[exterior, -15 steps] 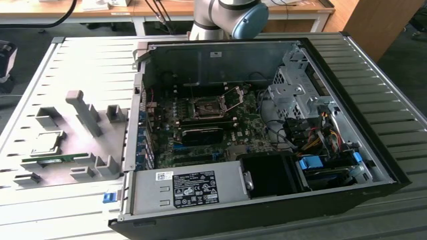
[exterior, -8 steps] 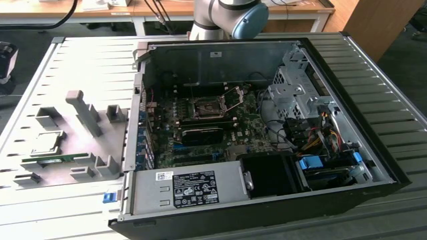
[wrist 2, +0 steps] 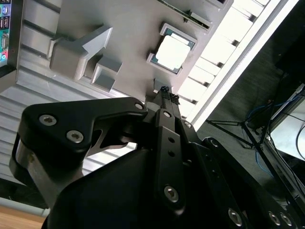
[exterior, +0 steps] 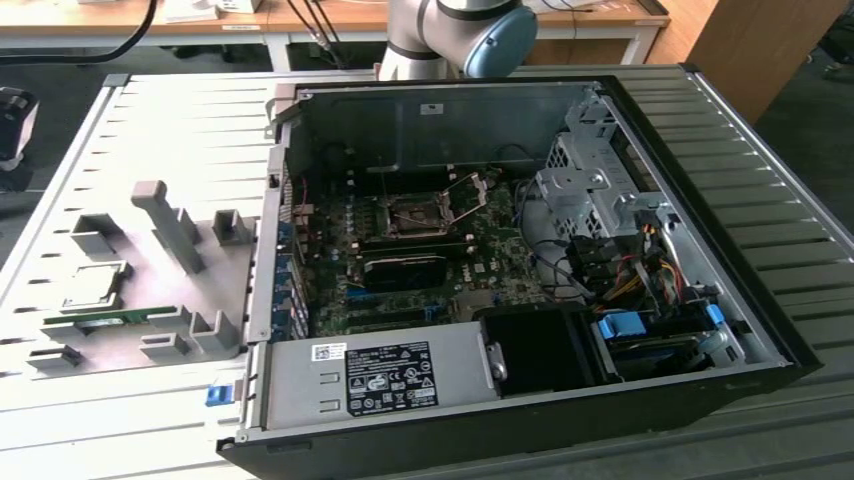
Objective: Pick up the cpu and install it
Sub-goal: 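Pick up the cpu and move it towards the insertion slot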
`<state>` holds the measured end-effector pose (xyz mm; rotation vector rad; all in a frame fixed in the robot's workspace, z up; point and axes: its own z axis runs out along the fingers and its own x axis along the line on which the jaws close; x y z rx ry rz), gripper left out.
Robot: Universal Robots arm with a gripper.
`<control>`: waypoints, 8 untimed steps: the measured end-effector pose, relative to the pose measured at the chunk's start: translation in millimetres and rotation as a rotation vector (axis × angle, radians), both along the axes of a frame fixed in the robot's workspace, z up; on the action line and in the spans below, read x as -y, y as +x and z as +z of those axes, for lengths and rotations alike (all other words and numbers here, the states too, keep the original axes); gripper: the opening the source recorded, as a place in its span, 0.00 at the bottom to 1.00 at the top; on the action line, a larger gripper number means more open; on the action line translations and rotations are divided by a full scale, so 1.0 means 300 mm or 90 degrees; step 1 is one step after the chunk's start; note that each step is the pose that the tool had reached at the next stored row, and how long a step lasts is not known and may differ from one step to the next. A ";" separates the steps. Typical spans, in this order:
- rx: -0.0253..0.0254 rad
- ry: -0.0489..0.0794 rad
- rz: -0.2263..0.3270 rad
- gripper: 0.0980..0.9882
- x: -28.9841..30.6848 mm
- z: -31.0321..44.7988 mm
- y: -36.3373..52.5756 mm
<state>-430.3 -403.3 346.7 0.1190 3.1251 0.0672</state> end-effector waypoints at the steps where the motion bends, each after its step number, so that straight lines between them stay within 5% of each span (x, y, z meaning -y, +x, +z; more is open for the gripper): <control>1: 0.0000 0.000 0.000 0.01 0.000 -0.001 0.000; 8: 0.0000 0.000 0.000 0.01 0.001 -0.011 0.000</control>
